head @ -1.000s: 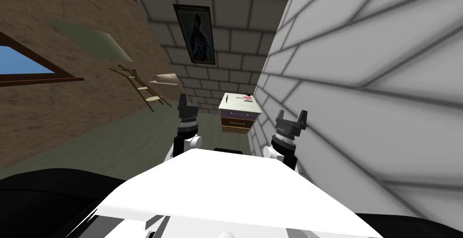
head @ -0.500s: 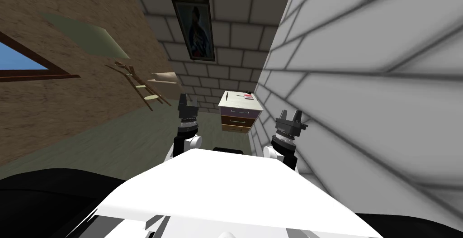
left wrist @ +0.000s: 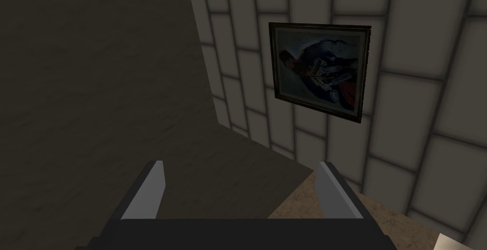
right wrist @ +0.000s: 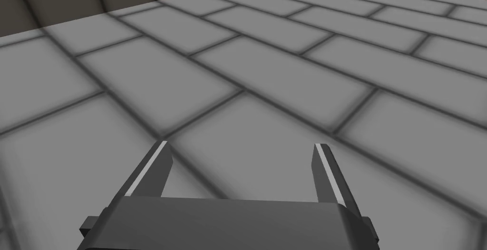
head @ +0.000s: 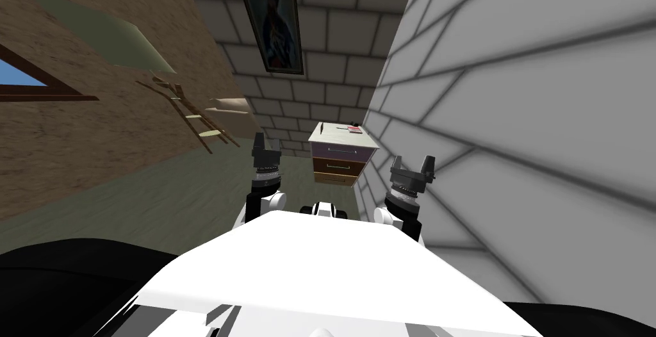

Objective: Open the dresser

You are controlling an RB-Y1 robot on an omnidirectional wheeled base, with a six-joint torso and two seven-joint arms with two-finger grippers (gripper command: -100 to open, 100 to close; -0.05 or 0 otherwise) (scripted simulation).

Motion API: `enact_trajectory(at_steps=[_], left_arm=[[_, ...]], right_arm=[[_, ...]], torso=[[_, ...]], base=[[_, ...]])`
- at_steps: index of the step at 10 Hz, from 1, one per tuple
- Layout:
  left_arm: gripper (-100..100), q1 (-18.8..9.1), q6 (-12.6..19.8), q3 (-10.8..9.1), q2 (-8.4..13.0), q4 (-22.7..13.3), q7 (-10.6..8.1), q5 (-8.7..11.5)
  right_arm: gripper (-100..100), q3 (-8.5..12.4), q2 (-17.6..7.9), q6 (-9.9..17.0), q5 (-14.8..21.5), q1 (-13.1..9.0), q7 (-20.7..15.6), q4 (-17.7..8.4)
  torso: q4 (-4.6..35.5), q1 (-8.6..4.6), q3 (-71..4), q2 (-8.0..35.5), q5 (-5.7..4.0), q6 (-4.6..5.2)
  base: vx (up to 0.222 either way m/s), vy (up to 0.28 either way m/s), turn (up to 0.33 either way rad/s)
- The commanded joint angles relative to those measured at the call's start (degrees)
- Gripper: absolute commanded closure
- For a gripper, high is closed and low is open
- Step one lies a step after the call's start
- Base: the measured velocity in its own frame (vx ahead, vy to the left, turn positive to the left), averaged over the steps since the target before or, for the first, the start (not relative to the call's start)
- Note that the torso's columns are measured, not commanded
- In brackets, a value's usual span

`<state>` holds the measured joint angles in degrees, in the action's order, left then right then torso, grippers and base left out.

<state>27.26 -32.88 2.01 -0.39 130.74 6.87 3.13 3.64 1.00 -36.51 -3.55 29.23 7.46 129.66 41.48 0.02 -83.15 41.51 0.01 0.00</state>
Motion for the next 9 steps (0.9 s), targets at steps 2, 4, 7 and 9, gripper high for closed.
enact_trajectory(at_steps=[2, 4, 7, 9], left_arm=[[0, 0.0, 0.0, 0.00, 0.0, 0.0, 0.00, 0.0], [0, 0.0, 0.0, 0.00, 0.0, 0.0, 0.00, 0.0], [0, 0.0, 0.0, 0.00, 0.0, 0.0, 0.00, 0.0], [0, 0.0, 0.0, 0.00, 0.0, 0.0, 0.00, 0.0]], right_arm=[[-100, 0.9, -6.1, -2.4, 0.8, -0.8, -5.5, -3.0], [-100, 1.2, -7.6, -3.4, 1.2, -1.1, -8.4, -4.3], [-100, 1.7, -8.9, -4.5, 1.6, -1.5, -11.8, -5.7], [-100, 2.1, -10.1, -5.7, 2.0, -1.9, -15.0, -7.3]], torso=[[0.7, 0.04, -1.4, 0.6, 0.01, 0.00], [0.8, -0.02, -1.4, 0.7, 0.00, 0.00], [0.8, -0.04, -1.4, 0.8, -0.02, 0.00], [0.8, 0.02, -1.4, 0.8, 0.00, 0.00]], base=[[0.039, 0.038, 0.007], [0.046, 0.034, 0.004], [0.037, 0.027, 0.004], [0.032, 0.037, 0.006]])
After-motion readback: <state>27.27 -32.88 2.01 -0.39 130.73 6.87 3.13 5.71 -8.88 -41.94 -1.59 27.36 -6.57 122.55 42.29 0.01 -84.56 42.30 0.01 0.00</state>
